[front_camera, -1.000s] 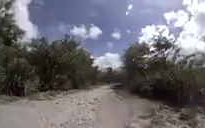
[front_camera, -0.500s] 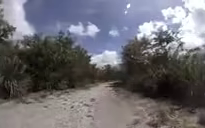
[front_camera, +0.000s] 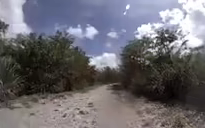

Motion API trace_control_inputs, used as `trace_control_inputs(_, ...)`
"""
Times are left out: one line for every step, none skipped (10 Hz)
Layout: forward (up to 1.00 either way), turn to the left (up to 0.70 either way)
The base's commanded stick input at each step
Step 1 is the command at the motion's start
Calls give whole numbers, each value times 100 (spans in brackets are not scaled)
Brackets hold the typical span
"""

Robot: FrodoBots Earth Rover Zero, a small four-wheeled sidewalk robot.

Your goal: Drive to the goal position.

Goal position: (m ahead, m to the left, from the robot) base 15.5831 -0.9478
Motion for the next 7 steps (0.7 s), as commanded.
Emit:
trace_control_inputs(70,0)
trace_control_inputs(70,0)
trace_control_inputs(70,0)
trace_control_inputs(70,0)
trace_control_inputs(70,0)
trace_control_inputs(70,0)
trace_control_inputs(70,0)
